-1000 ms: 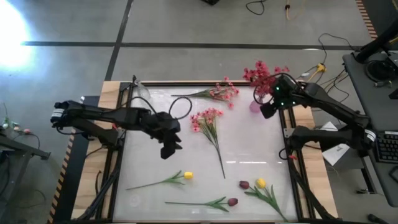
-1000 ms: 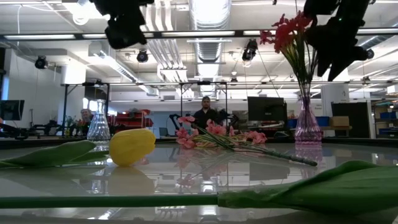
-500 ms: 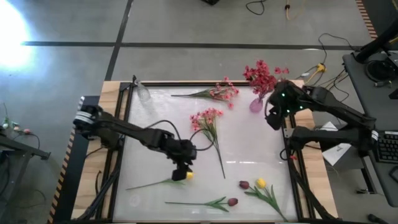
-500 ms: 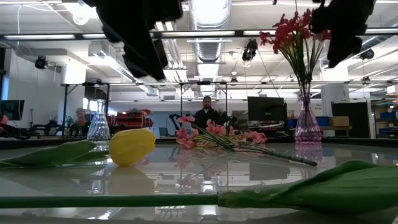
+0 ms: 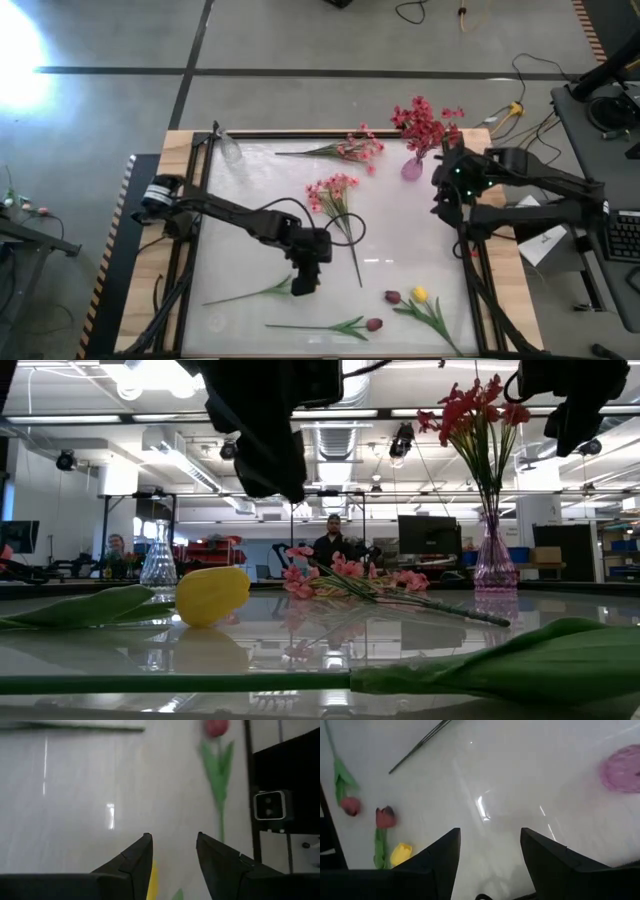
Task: Sort flowers into vase by color
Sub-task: Put the right red tulip into the pink vase
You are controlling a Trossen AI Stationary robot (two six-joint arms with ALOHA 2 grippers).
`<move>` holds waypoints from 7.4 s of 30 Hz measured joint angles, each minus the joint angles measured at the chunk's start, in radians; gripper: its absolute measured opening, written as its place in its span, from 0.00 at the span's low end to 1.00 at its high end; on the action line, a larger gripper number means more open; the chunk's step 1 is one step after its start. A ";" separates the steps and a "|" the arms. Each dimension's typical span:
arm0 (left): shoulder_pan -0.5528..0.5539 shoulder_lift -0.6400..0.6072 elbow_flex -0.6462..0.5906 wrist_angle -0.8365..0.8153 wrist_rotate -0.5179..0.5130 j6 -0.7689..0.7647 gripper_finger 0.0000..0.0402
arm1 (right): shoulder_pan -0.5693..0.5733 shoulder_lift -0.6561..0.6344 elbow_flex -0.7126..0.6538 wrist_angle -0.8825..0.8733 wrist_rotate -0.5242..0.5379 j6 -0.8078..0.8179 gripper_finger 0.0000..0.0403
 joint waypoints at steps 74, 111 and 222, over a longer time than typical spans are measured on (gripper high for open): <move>-0.262 -0.066 -0.045 0.185 -0.228 -0.153 0.25 | 1.031 0.976 0.146 0.516 0.245 0.851 0.43; -0.311 -0.204 -0.098 0.095 -0.377 -0.277 0.25 | 0.806 0.626 0.191 0.524 0.646 0.702 0.03; 0.055 -0.348 -0.097 0.273 -0.689 -0.088 0.25 | -0.134 -0.052 -0.132 1.149 0.921 -0.298 0.03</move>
